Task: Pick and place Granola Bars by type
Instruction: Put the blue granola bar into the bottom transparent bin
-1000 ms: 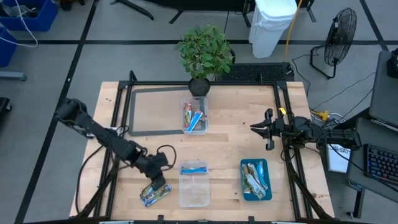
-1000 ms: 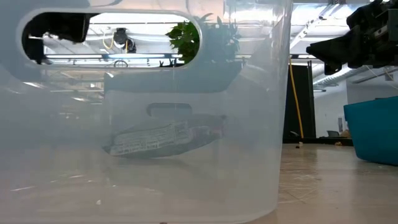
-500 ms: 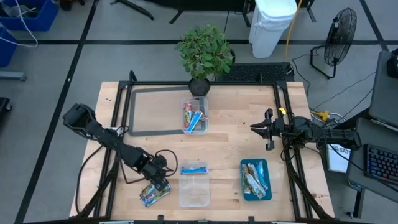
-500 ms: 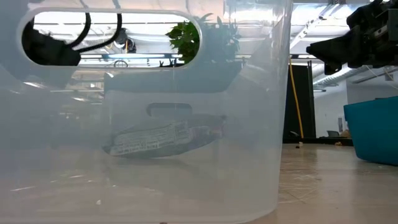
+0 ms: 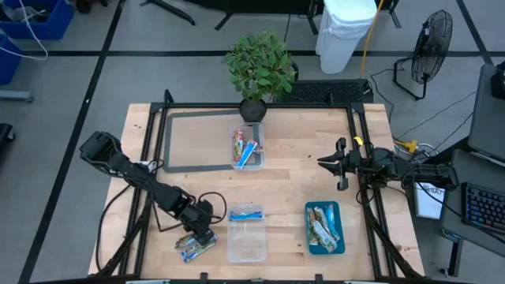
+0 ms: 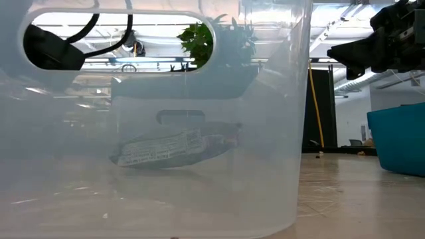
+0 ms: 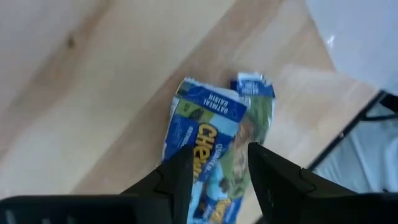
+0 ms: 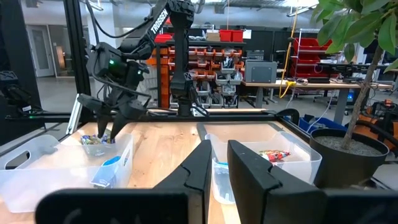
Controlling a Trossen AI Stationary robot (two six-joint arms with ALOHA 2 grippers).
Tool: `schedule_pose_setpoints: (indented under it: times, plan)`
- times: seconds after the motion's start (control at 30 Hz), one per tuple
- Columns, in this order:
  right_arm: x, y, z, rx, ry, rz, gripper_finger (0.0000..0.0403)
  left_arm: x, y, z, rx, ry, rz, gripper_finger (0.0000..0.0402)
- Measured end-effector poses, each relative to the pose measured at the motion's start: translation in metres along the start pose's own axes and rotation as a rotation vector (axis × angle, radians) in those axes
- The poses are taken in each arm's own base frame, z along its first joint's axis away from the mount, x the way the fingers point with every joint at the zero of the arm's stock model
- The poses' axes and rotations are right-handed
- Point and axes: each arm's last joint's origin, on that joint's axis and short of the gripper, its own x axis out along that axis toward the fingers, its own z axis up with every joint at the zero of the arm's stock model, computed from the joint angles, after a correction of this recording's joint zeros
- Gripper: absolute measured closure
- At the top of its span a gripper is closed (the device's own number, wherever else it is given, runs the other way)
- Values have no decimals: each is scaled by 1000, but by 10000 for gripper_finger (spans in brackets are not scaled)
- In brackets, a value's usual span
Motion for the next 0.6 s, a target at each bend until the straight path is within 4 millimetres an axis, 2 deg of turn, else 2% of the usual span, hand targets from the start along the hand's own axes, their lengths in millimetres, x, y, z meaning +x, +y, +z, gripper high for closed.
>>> schedule_pose_setpoints:
  times: [0.3, 0.47, 0.6]
  plan:
    - [0, 0, 0, 0, 0, 0, 358, 1, -5, -5, -2, 70, -52, 243]
    - [0, 0, 0, 0, 0, 0, 358, -2, -17, -9, 125, 44, -170, 244]
    - [0, 0, 0, 0, 0, 0, 359, -1, -18, -12, 170, 36, -172, 282]
